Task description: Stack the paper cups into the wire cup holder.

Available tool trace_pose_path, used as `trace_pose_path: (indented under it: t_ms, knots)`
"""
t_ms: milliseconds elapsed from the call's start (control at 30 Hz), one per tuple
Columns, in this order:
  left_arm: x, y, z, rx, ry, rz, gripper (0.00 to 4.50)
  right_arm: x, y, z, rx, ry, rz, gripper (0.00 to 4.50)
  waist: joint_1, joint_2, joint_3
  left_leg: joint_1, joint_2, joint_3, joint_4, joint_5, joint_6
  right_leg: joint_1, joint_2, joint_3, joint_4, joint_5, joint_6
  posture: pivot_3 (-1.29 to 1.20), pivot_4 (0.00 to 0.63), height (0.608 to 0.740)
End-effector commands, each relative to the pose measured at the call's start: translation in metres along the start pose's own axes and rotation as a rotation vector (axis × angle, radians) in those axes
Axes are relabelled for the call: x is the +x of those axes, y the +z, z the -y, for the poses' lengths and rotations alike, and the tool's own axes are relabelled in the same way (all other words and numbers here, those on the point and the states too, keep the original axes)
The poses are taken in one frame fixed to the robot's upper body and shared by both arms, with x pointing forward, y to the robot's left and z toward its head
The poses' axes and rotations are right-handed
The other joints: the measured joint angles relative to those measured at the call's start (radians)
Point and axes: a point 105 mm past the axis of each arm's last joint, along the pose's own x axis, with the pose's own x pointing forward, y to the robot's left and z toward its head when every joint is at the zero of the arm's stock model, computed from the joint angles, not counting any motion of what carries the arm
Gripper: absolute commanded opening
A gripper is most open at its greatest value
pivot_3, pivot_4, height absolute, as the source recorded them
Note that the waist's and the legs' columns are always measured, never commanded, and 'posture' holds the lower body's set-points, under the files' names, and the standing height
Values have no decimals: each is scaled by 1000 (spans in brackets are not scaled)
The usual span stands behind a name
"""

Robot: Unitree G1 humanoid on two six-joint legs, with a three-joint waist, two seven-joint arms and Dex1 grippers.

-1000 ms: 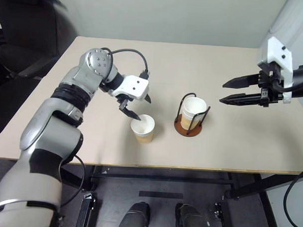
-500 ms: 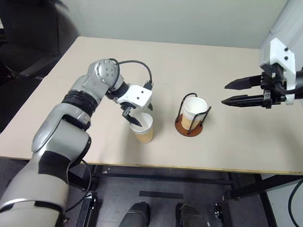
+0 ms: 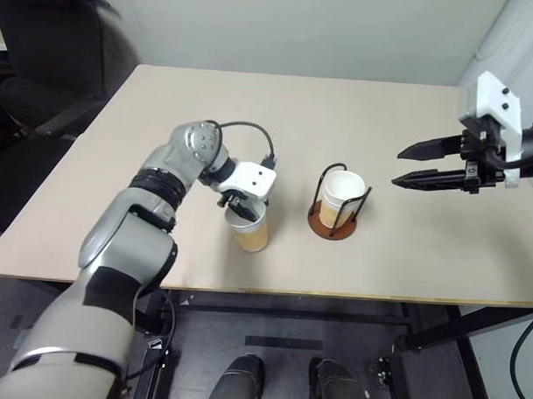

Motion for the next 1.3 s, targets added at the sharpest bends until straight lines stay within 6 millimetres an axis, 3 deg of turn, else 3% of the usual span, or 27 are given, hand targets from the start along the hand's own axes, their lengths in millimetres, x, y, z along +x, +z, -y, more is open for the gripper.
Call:
trace_pose_path:
  t_ms: [33, 100, 600, 1000, 1133, 1300]
  knots:
    - [-7, 2, -3, 6, 10, 2, 824, -12, 9, 1, -45, -40, 14, 2339, 0, 0, 0, 0, 0, 0, 0, 0, 0, 0, 0, 0, 0, 0, 0, 0, 150, 740]
    - [-10, 3, -3, 8, 1, -2, 72, -12, 9, 0, -43, -41, 11, 2339, 1, 0, 0, 0, 0, 0, 0, 0, 0, 0, 0, 0, 0, 0, 0, 0, 150, 740]
    - [-72, 16, -25, 9, 43, -85, 28, -18, -4, 8, -17, -49, -26, 2339, 3, 0, 0, -1, 0, 0, 4, 1, 2, 1, 0, 1, -1, 0, -4, 0, 150, 740]
    - [-110, 72, -62, 37, 176, -8, 28, -28, -10, 18, -9, -39, -57, 2339, 2, 0, 0, -2, -1, 3, 2, -2, 5, -1, -1, 3, -3, -1, -3, 0, 150, 740]
    - [-111, 82, -66, 50, 174, -3, 28, -30, -14, 19, 0, -32, -71, 2339, -1, -1, 0, -1, -1, 6, -1, -3, 5, -1, 1, 2, -2, -1, -1, 0, 150, 740]
    - [-108, 109, -75, 100, 173, 20, 28, -34, -18, 25, 5, -55, -82, 2339, 4, -1, 1, -3, 1, 4, -1, -3, 6, -2, -2, 2, -3, 0, 1, 0, 150, 740]
